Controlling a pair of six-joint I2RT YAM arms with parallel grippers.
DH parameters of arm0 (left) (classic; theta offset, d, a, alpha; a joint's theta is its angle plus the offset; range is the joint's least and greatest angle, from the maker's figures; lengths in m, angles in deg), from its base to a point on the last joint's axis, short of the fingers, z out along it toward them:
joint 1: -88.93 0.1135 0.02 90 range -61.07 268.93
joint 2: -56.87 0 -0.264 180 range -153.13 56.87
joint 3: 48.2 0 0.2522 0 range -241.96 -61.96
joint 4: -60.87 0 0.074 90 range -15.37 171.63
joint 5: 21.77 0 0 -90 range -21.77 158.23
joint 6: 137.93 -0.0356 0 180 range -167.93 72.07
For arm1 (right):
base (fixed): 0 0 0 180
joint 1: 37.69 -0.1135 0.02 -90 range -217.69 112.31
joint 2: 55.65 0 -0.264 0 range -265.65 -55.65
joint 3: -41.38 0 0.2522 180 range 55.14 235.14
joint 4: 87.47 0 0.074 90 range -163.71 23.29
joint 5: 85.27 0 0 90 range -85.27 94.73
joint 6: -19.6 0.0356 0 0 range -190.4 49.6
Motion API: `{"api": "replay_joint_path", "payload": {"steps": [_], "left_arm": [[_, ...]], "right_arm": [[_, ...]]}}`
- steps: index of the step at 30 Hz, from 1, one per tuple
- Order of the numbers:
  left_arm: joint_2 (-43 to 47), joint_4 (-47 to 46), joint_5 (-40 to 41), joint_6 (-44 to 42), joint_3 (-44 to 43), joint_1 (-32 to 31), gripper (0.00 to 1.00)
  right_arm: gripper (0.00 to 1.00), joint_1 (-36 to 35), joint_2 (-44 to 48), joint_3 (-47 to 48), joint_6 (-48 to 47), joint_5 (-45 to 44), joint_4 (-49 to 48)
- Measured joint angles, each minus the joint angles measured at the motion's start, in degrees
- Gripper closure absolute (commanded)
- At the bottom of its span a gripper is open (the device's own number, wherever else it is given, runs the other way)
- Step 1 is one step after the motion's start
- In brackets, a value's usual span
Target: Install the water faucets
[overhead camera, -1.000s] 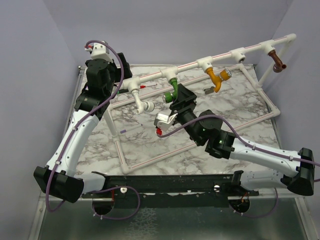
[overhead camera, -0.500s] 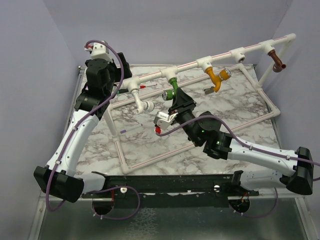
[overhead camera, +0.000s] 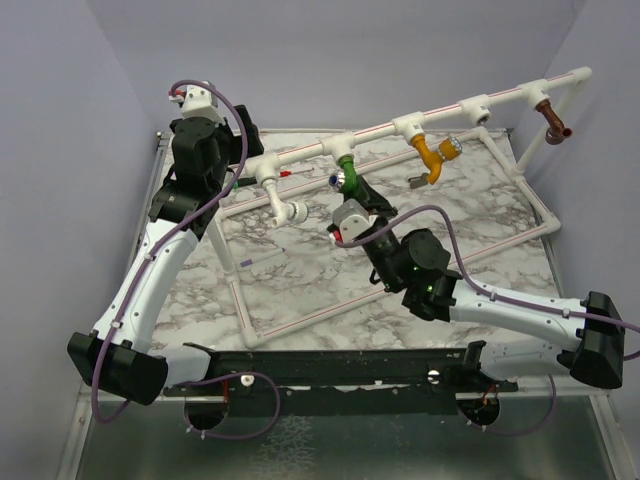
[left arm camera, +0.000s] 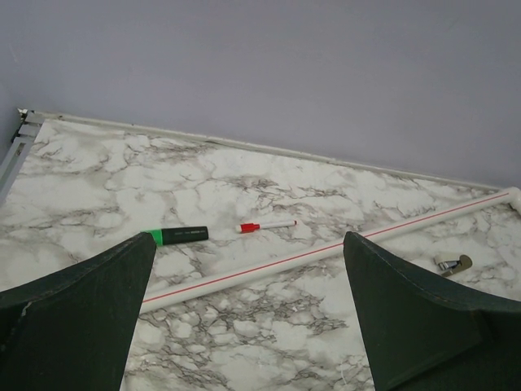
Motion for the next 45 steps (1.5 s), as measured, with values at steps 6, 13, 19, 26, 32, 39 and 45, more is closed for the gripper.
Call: {"api": "replay_joint_path", "payload": {"steps": [6, 13, 19, 26, 32, 39, 45], "left_arm": [[0.00, 0.00, 0.02, -0.02, 0.00, 0.04, 0.01], [0.00, 0.00, 0.00, -0.02, 0.00, 0.04, 0.01], [0.02, 0.00, -0.04, -0.02, 0.00, 0.04, 0.01], [0.07, 0.00, -0.04, -0.02, 0.00, 0.04, 0.01], [0.11, 0.00, -0.04, -0.02, 0.00, 0.04, 0.01], [0.11, 0.02, -0.11, -0.02, 0.00, 0.02, 0.01], [0.28, 0.17, -0.17, 0.02, 0.00, -0.04, 0.01]], "right_arm": [[0.99, 0.22, -0.02, -0.04, 17.84, -2.19, -3.15], [1.00, 0.50, 0.02, -1.31, 38.07, -5.66, -7.76], [0.99, 0.52, -0.35, -2.45, 55.19, -9.81, -11.72], [0.99, 0.52, -0.70, -2.54, 74.25, -14.47, -11.72], [1.00, 0.59, 0.57, -1.84, 95.86, -18.12, -5.46], [0.99, 0.83, 2.40, -0.24, 118.81, -20.04, 5.22], [1.00, 0.90, 3.34, -0.72, 130.68, -19.93, 8.26]]}}
